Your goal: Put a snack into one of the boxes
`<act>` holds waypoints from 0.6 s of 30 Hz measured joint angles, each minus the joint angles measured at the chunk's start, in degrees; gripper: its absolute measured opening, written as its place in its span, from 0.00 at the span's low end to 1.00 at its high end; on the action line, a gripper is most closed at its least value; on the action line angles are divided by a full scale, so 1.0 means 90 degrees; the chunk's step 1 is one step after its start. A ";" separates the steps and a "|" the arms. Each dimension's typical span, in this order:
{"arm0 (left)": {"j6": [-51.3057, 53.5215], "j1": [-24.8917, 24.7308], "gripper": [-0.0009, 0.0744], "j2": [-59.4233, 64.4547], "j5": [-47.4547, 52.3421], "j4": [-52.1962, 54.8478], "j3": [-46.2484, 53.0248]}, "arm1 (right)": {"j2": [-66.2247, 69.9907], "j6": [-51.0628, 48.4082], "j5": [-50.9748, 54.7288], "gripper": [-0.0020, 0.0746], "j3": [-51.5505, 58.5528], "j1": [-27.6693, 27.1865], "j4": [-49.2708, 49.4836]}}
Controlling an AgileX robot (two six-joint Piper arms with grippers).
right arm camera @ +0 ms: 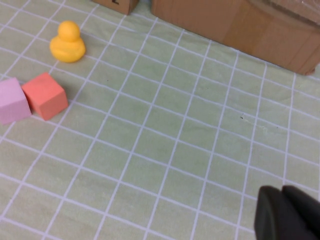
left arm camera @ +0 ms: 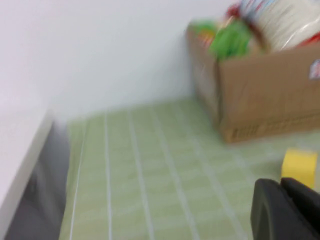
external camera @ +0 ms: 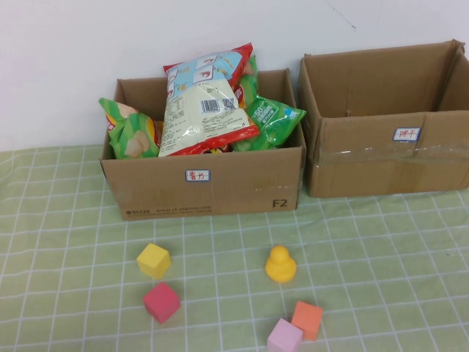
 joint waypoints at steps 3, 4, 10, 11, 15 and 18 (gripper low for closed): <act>-0.0046 0.0298 0.01 -0.0066 0.0915 -0.0068 0.0000 | 0.0000 0.0000 0.0000 0.03 0.0000 0.0000 0.0000; -0.0067 0.0332 0.01 -0.0066 0.1088 -0.0082 0.0000 | 0.0000 0.0000 0.0000 0.03 0.0000 0.0000 0.0011; -0.0006 0.0360 0.01 -0.0069 0.1157 -0.0093 -0.0011 | 0.0000 0.0000 0.0000 0.03 0.0000 0.0000 0.0025; -0.0006 0.0360 0.01 -0.0069 0.1157 -0.0093 -0.0011 | 0.0000 0.0000 0.0000 0.03 0.0000 0.0000 0.0025; 0.0007 0.0360 0.01 -0.0069 0.1182 -0.0093 -0.0011 | 0.0000 0.0000 0.0000 0.03 0.0000 0.0000 0.0025; 0.0109 0.0360 0.01 -0.0069 0.1182 -0.0122 -0.0011 | 0.0000 0.0000 0.0000 0.03 0.0000 0.0000 0.0025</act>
